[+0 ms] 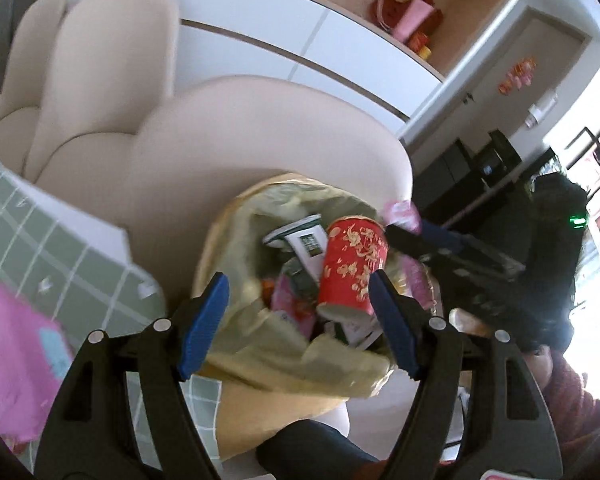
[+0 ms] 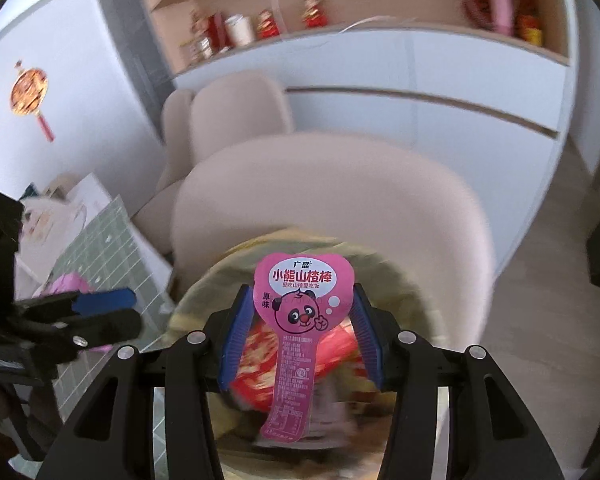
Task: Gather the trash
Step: 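Carry the red cup and pink pack over the bin and open both tools, then move both open tools back over the table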
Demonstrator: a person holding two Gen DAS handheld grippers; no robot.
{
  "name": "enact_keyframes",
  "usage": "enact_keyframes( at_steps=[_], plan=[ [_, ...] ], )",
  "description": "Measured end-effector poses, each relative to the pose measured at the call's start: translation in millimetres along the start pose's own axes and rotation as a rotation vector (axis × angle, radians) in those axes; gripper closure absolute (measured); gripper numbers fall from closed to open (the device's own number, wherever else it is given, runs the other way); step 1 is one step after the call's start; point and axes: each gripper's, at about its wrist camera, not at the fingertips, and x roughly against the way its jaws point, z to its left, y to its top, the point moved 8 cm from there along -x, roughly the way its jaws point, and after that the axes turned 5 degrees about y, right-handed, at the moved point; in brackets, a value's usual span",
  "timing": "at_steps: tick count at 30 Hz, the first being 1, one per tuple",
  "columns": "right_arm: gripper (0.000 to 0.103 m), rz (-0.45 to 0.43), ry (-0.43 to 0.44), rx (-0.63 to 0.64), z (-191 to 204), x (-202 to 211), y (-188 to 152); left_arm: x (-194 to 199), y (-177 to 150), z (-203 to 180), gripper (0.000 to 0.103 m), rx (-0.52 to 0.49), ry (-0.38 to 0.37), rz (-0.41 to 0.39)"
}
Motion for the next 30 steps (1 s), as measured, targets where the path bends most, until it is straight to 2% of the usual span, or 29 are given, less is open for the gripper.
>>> enact_keyframes(
  at_steps=[2,7,11,15,18,23,26,30],
  plan=[
    [0.056,0.052,0.003,-0.005,4.2,-18.2,-9.1,10.3,-4.0,10.4,0.034,0.024,0.017,-0.01],
    [0.056,0.068,-0.046,0.067,13.8,-33.7,-14.1,33.7,-11.4,34.3,0.034,0.078,0.064,-0.047],
    [0.056,0.087,-0.065,0.072,16.7,-37.5,-10.3,50.3,-21.0,52.3,0.034,0.122,0.083,-0.071],
    [0.055,0.075,-0.135,0.108,21.4,-29.9,-8.2,71.7,-35.8,70.8,0.034,0.156,0.111,-0.092],
    [0.054,0.05,-0.126,0.119,30.1,-17.1,-9.4,92.6,-50.0,90.0,0.034,0.19,0.14,-0.114],
    [0.049,0.0,-0.164,0.164,44.5,3.9,-7.1,126.0,-78.3,129.6,0.034,0.261,0.2,-0.156],
    [0.049,-0.025,-0.155,0.177,55.9,18.5,-4.0,145.8,-99.9,152.9,0.034,0.304,0.248,-0.171],
    [0.049,-0.034,-0.088,0.19,84.8,31.2,-6.0,173.1,-127.6,184.9,0.034,0.344,0.331,-0.197]
  ],
)
